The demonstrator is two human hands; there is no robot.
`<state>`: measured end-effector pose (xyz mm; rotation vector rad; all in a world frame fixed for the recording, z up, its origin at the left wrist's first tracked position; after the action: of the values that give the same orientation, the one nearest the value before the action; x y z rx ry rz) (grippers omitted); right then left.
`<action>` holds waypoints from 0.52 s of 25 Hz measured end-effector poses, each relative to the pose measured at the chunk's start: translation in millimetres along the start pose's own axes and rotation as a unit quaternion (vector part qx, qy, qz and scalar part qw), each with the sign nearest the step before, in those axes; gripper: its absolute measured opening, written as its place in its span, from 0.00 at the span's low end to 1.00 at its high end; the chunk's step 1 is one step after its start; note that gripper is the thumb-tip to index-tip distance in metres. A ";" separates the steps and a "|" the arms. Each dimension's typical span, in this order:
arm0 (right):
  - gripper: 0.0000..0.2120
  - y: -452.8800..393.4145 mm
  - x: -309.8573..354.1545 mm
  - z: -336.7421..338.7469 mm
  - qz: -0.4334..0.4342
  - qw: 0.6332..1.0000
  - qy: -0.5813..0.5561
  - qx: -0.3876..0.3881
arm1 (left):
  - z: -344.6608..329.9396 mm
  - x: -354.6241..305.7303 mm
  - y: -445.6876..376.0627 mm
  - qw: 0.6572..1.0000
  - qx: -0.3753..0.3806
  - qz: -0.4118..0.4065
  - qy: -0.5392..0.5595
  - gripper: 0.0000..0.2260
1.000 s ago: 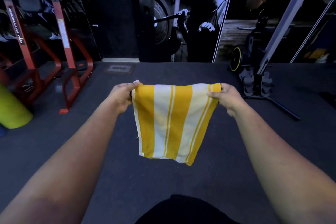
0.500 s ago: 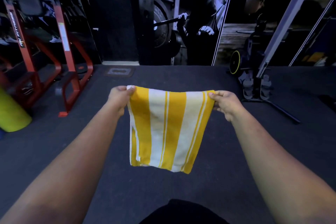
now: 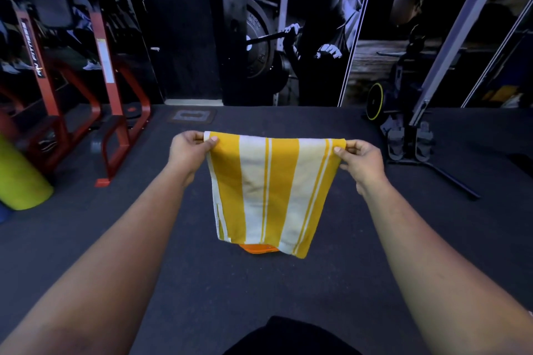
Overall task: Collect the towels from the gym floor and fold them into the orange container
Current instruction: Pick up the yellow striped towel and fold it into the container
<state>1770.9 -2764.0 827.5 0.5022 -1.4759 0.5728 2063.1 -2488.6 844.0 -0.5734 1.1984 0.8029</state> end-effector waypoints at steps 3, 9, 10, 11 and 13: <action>0.02 3.8 -10.4 -1.2 -0.118 0.987 -0.104 0.045 | -6.5 8.4 3.2 0.982 0.065 0.111 0.141 0.09; 0.03 10.3 -29.2 -4.4 -0.119 0.989 -0.086 0.022 | -8.5 14.9 7.7 0.996 0.014 0.012 0.083 0.09; 0.03 10.1 -21.3 -2.5 -0.057 0.994 -0.097 0.008 | -6.9 8.0 8.4 0.993 0.015 -0.043 0.109 0.10; 0.03 9.5 -13.2 -0.2 -0.012 0.995 -0.104 0.006 | -6.3 1.6 9.7 0.988 0.028 -0.079 0.132 0.10; 0.05 8.9 -3.2 0.9 -0.004 0.995 -0.087 0.040 | -8.7 -3.6 11.4 0.986 0.077 -0.064 0.131 0.10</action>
<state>1764.5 -2757.9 824.0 0.6348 -1.6203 0.5957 2048.3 -2489.2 845.3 -0.6350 1.4358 0.5301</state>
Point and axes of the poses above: each hand's wrist, its own y-axis away from the middle knuckle, its own z-axis out of the back of the hand, x = y × z, the point moved 4 cm from there along -y, towards the middle knuckle, and after that the axes turned 13 degrees about x, right-handed, at the moved point
